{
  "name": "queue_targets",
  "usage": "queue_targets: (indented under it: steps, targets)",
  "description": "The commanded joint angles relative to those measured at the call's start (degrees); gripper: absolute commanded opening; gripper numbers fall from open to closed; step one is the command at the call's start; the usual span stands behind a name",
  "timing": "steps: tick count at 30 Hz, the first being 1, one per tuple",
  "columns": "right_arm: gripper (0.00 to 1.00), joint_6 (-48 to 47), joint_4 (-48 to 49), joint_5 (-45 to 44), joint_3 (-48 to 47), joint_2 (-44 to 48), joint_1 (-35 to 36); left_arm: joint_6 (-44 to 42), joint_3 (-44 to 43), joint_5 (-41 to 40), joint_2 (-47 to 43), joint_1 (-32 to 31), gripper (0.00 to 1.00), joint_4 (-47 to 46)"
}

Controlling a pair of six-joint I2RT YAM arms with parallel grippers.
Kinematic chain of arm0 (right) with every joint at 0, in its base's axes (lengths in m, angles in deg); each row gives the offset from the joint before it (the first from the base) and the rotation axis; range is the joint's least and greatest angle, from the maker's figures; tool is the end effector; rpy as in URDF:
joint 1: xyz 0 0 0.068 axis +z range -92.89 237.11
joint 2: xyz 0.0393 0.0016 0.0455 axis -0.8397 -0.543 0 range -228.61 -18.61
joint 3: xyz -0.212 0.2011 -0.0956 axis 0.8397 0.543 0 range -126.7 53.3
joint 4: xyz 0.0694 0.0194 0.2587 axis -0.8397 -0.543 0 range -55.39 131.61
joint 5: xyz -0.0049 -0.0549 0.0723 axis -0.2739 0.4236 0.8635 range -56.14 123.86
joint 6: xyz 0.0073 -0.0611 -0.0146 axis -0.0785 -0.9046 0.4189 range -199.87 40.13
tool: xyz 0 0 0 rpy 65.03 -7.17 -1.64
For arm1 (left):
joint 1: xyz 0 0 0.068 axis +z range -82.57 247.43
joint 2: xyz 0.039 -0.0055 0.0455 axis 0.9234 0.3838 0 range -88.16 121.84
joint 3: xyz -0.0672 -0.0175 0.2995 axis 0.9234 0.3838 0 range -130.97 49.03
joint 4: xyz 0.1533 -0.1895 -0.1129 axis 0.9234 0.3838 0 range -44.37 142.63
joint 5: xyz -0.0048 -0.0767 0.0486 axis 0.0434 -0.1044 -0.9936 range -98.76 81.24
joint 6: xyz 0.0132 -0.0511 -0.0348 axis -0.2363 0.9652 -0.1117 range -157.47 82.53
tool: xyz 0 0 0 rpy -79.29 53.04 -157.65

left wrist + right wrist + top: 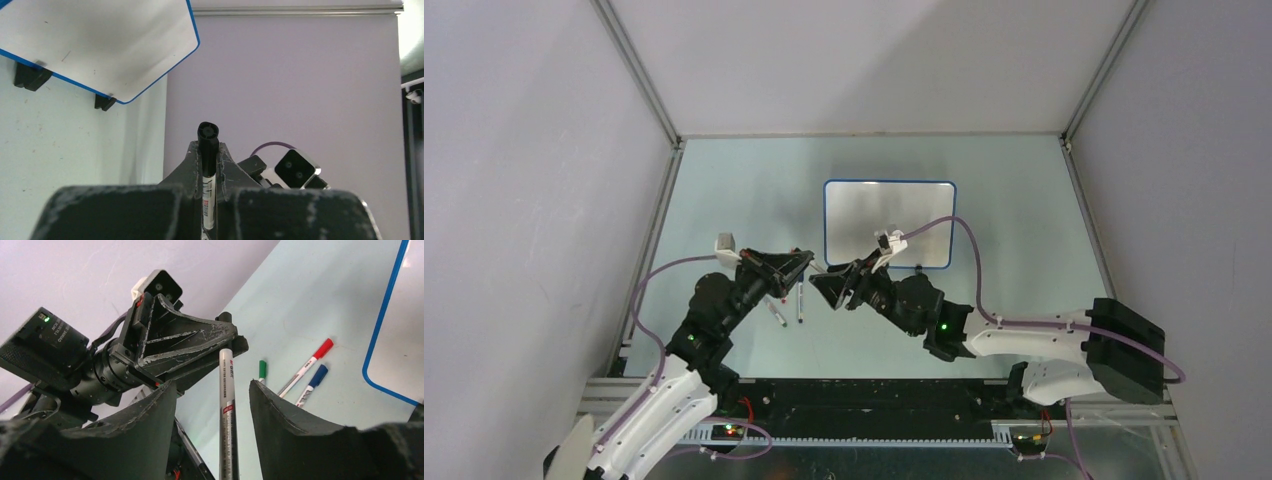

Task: Write a sentence on the whiteboard
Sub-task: Open the pen cap from the whiteboard marker.

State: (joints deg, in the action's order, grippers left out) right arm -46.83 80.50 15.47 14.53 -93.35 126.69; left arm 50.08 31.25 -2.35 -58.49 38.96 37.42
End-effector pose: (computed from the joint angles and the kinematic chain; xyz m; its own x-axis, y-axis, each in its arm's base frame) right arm 0.1193 0.2765 0.3089 -0.4100 0.3815 -0.8285 -0.6630 0.4991 0.5579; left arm 0.1216 -0.0721 0.2606 -0.5735 -0.8184 -0.0355 -0.0321 0.0657 -0.9973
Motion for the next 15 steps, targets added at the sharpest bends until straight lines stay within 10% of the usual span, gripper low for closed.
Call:
queue_targets:
  steps: [1,15]
  targets:
    - [0.57,1.1,7.9,-3.8,-0.2,-1.5,0.5,2.8,-1.7,-0.4,-0.3,0.2,0.0,-2.8]
    - [0.5,3.6,8.1,-3.3,-0.7,-3.4,0.3,2.1,-1.5,-0.6,-0.1,0.2,0.0,-2.7]
